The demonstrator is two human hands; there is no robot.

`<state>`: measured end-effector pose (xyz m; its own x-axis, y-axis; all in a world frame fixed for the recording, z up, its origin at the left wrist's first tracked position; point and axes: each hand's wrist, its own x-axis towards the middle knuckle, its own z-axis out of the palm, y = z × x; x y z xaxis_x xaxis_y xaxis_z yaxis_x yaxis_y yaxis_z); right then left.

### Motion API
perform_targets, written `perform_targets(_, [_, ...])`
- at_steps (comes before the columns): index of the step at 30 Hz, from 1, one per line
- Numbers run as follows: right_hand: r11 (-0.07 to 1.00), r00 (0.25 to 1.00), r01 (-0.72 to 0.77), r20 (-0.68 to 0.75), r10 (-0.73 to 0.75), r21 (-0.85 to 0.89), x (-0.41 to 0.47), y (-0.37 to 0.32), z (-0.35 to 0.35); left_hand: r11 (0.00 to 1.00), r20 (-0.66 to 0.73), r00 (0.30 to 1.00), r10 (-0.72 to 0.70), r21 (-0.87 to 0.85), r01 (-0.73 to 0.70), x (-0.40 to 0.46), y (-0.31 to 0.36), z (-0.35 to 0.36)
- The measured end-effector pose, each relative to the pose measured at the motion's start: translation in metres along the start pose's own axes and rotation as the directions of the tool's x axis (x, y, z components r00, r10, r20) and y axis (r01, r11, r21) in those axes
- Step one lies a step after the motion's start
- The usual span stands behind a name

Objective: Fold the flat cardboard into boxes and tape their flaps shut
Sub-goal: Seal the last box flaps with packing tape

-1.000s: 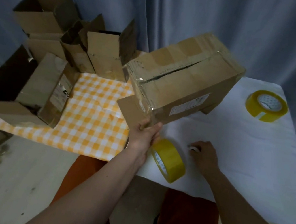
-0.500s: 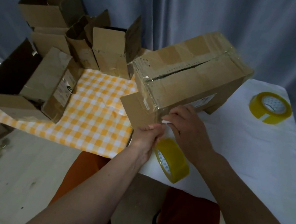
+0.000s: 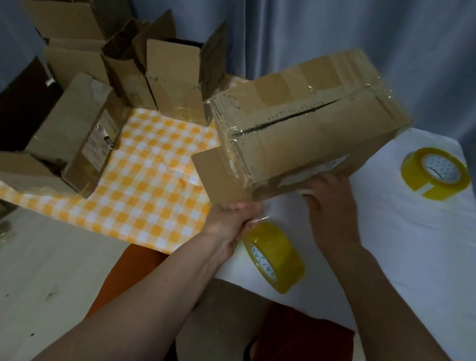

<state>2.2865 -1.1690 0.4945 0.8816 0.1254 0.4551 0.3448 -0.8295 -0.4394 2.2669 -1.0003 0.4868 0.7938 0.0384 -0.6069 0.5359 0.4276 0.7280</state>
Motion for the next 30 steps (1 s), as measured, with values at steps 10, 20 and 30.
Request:
perform_targets(10, [0.831, 0.77, -0.557, 0.385, 0.509, 0.016, -0.044, 0.069, 0.047, 1.0, 0.066, 0.998, -0.004, -0.025, 0.006, 0.002, 0.001, 0.0])
perform_targets(20, [0.909, 0.92, 0.388, 0.007, -0.392, -0.155, 0.043, -0.019, 0.001, 0.999, 0.039, 0.999, 0.011, 0.041, -0.013, 0.0, 0.001, -0.001])
perform_targets(30, [0.936, 0.897, 0.337, 0.334, -0.288, -0.099, 0.073, -0.026, 0.005, 0.992, 0.111, 0.991, 0.072, 0.092, -0.083, -0.012, -0.004, -0.017])
